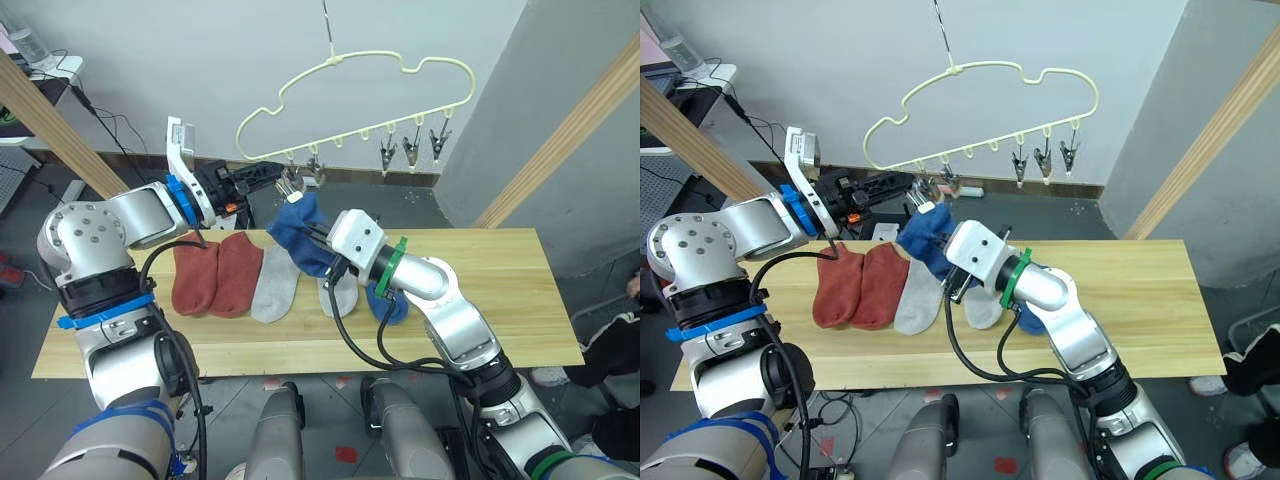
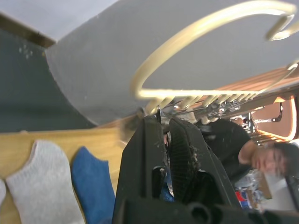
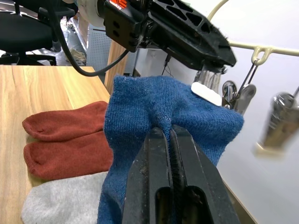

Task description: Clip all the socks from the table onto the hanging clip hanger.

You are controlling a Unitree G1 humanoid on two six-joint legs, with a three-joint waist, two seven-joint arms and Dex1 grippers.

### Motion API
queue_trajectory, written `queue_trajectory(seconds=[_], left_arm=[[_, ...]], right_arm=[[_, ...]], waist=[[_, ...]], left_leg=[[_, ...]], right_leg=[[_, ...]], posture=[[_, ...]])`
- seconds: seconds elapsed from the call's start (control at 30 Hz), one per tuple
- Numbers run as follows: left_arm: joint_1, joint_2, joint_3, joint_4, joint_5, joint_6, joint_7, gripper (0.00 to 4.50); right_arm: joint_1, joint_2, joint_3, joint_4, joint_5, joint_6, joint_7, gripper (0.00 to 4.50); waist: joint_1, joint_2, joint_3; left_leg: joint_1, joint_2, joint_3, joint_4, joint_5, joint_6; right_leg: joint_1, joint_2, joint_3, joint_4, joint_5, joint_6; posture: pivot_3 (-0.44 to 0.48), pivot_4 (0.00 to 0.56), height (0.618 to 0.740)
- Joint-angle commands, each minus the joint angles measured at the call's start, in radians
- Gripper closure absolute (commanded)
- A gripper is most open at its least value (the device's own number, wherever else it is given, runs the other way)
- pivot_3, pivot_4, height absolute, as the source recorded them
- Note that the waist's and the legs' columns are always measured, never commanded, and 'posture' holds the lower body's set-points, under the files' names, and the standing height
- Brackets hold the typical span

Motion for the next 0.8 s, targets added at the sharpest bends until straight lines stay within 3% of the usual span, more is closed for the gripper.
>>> queue_trajectory(seconds=[0.03,0.33,0.4,0.47,0.57,0.8], left_arm=[[0.010,0.020,-0.007,-0.063,-0.038,-0.035,-0.057,3.48],[0.020,0.047,0.000,-0.082,-0.093,-0.013,-0.050,0.60],[0.065,0.089,-0.026,-0.139,-0.086,-0.014,-0.070,0.09],[0.108,0.113,-0.038,-0.187,-0.083,-0.015,-0.070,0.04],[0.205,0.155,-0.063,-0.282,-0.049,-0.051,-0.061,0.00],[0.353,0.221,-0.112,-0.384,0.049,-0.223,-0.107,0.00]], right_arm=[[-0.008,0.006,0.000,-0.030,0.007,-0.006,-0.005,4.50],[-0.026,0.022,-0.003,0.017,0.005,0.000,-0.015,4.50],[-0.031,0.047,-0.005,0.035,0.027,0.042,-0.013,4.50],[-0.034,0.063,-0.005,0.050,0.039,0.058,-0.010,4.50],[-0.036,0.100,-0.027,0.072,0.068,0.084,-0.026,3.83],[-0.030,0.095,-0.072,0.059,0.131,0.130,-0.002,1.33]], waist=[[0.000,0.000,0.000],[0.000,0.000,0.000],[-0.005,-0.001,0.000],[-0.006,-0.001,0.000],[-0.003,-0.001,0.000],[0.007,-0.001,-0.001]], left_leg=[[0.000,0.000,0.000,0.000,0.000,0.000],[0.000,0.000,0.000,0.000,0.000,0.000],[0.000,0.000,0.000,0.000,0.000,0.000],[0.000,0.000,0.001,0.000,0.000,0.000],[0.000,0.001,0.000,-0.001,0.000,0.000],[0.000,0.000,0.000,0.000,0.000,0.000]], right_leg=[[0.000,0.000,0.000,0.000,0.000,0.000],[0.000,0.000,0.000,0.000,0.000,0.000],[0.000,0.000,0.000,0.000,0.000,0.000],[0.000,0.000,0.001,0.000,0.000,0.000],[-0.001,0.000,0.000,0.000,0.000,0.000],[0.000,0.000,0.000,0.000,0.000,0.000]], posture=[[0.012,0.310,0.740],[0.032,0.302,0.740],[0.031,0.301,0.740],[0.034,0.302,0.740],[0.040,0.305,0.740],[0.051,0.308,0.740]])
